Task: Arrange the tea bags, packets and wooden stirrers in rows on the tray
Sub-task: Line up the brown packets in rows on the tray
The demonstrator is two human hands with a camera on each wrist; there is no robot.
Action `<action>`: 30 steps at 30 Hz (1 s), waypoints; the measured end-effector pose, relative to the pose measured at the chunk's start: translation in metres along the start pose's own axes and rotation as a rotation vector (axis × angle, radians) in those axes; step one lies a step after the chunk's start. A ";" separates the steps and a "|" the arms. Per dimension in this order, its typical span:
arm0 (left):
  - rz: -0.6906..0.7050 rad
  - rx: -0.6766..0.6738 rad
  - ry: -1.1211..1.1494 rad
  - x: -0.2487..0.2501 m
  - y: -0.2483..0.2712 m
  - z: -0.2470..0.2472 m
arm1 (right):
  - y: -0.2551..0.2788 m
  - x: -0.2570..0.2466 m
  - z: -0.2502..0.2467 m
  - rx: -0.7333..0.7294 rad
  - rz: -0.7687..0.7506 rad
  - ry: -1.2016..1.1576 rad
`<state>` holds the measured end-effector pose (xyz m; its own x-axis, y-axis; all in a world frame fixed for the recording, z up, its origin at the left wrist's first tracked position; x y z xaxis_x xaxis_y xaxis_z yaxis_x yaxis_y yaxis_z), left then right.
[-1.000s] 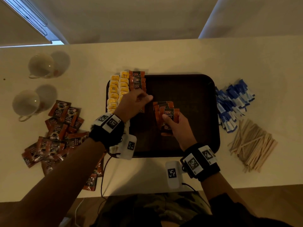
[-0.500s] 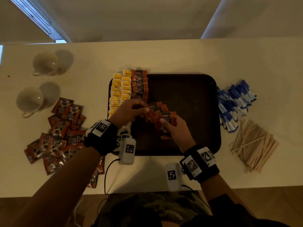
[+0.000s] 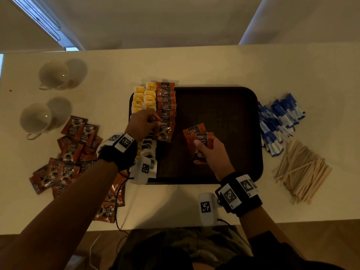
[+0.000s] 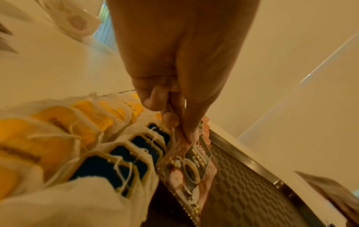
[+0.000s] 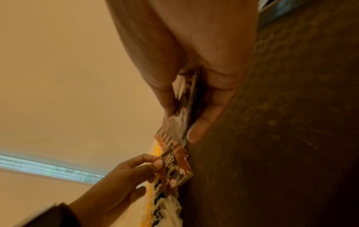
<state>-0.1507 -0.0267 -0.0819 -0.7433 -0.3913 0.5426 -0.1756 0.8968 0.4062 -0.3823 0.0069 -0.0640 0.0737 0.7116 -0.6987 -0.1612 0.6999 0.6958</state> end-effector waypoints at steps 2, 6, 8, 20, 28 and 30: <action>-0.026 0.006 -0.048 -0.002 -0.004 0.004 | 0.000 0.001 0.000 0.004 0.006 -0.003; -0.070 0.056 -0.134 -0.002 -0.006 0.008 | -0.001 0.001 0.000 -0.001 0.011 -0.011; -0.065 0.085 -0.171 0.001 -0.005 0.011 | -0.001 0.001 0.000 0.002 0.011 -0.014; -0.049 0.196 -0.196 0.012 0.001 0.013 | -0.002 -0.002 0.000 0.017 0.007 -0.012; 0.317 -0.086 -0.541 0.022 0.015 0.038 | -0.003 -0.002 0.004 -0.008 0.011 -0.007; 0.340 -0.057 -0.535 0.022 0.015 0.038 | -0.003 -0.002 0.005 -0.013 0.006 0.000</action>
<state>-0.1947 -0.0143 -0.0920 -0.9736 0.0842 0.2119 0.1510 0.9345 0.3223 -0.3772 0.0036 -0.0635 0.0723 0.7157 -0.6947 -0.1742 0.6949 0.6977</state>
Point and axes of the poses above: each hand's wrist, its own y-axis away from the middle knuckle, its own z-axis out of the palm, x = y × z, the point moved 3 cm from there along -y, towards the middle knuckle, and after that the axes turned 10 degrees about -y, right-handed, at the moved point
